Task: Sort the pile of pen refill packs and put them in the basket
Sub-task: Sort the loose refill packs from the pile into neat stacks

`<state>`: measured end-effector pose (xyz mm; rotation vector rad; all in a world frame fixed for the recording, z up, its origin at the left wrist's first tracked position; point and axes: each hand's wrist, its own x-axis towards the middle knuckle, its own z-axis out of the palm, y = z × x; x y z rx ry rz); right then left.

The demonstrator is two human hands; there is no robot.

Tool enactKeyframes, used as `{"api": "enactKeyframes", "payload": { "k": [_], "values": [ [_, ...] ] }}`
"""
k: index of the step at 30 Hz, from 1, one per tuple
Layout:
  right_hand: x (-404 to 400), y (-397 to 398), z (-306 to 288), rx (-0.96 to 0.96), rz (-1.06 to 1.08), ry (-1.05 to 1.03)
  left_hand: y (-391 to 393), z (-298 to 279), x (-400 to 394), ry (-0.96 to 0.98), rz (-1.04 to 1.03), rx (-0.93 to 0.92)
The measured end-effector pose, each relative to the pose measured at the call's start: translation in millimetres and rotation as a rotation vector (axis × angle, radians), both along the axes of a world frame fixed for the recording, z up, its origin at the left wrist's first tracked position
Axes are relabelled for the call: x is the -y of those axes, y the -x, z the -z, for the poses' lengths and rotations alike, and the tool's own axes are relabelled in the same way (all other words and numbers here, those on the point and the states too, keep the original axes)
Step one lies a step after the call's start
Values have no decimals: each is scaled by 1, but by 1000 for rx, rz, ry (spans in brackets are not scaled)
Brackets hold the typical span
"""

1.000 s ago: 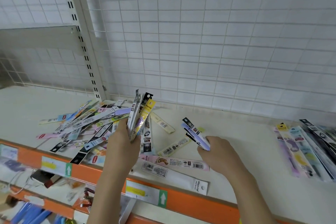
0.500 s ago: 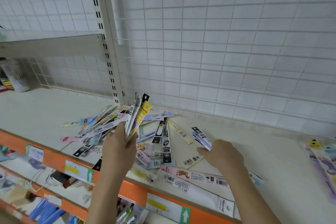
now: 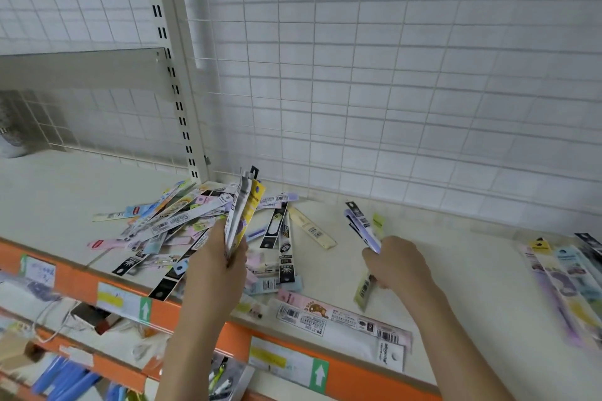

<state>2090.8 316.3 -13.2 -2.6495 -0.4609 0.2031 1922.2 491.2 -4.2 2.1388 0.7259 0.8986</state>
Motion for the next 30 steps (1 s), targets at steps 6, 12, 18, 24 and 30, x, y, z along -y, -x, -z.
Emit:
{"api": "enactKeyframes", "payload": {
  "k": [6,12,18,24,30],
  "values": [
    [6,-7,-7,-19,-63,-202,-2,2,5,64,4,-6],
    [-4,-7,-7,8,-120,-130,2,2,9,41,1,-17],
    [-30,-11,-3,53,-164,-86,9,-1,-5,24,-59,-8],
    [-64,-18,2,128,-203,-65,15,-9,-24,13,-89,-62],
    [-91,-28,11,102,-210,6,17,-11,-52,-15,-149,-110]
  ]
}}
